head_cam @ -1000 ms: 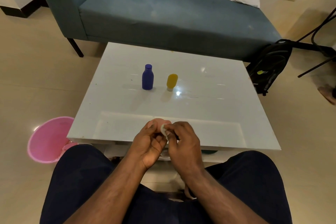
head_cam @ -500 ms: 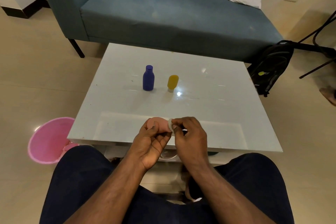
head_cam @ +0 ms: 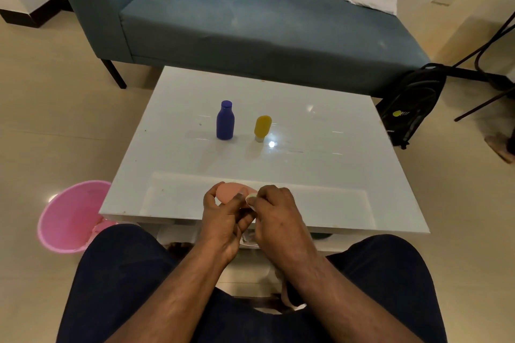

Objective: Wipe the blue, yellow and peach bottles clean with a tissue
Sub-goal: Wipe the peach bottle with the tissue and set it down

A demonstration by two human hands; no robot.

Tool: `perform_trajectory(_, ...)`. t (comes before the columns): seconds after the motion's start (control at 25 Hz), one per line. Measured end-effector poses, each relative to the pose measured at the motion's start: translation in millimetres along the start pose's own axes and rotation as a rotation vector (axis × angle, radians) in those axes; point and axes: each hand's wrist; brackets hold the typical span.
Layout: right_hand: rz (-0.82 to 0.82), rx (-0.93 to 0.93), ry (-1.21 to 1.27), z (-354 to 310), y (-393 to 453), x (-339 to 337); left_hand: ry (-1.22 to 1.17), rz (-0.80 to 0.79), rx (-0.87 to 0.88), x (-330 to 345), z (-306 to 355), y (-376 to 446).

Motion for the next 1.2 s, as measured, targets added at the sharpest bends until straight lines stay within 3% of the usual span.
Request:
perform_trajectory(0.16,0.003,0.179,0.06,8,17,-2,0.063,0.005,0.048,3,-2,-2)
perform_trajectory(0.28,-0.014,-0.051,-0.04,2,1,7,0.02,0.034,0.043,2,0,0)
perform_trajectory(0.36,0.024,-0.04,0.035,9,0,10,0.005,0.018,0.04,1,0,1)
perform_trajectory(0.48,0.132,0.235,0.333,10,11,10,-0.049,0.01,-0.009,0,0,3)
perform_trajectory(0.68,-0.044,0.831,1.229,9,22,6,-0.256,-0.06,-0.149,1,10,0)
perform_trajectory(0.76,-0.13,0.899,1.469,10,21,0,-0.285,-0.095,-0.178,0,14,-1)
perform_trajectory(0.84,-0.165,0.805,1.416,8,17,-5,-0.303,-0.113,-0.203,-1,16,0)
perform_trajectory(1.0,-0.127,0.594,1.033,2,8,-10,-0.3,-0.061,-0.286,-1,18,8)
perform_trajectory(1.12,-0.211,0.495,0.97,-15,-8,-7,-0.326,-0.01,-0.31,-1,19,9)
perform_trajectory(1.2,-0.251,0.392,0.794,-27,-18,-3,-0.316,0.033,-0.288,-4,16,9)
Point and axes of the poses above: each hand's wrist, its own y-axis towards the middle knuckle, its own x-axis out of the palm, z = x × y, and after that the axes turned 15 degrees about x, right-handed
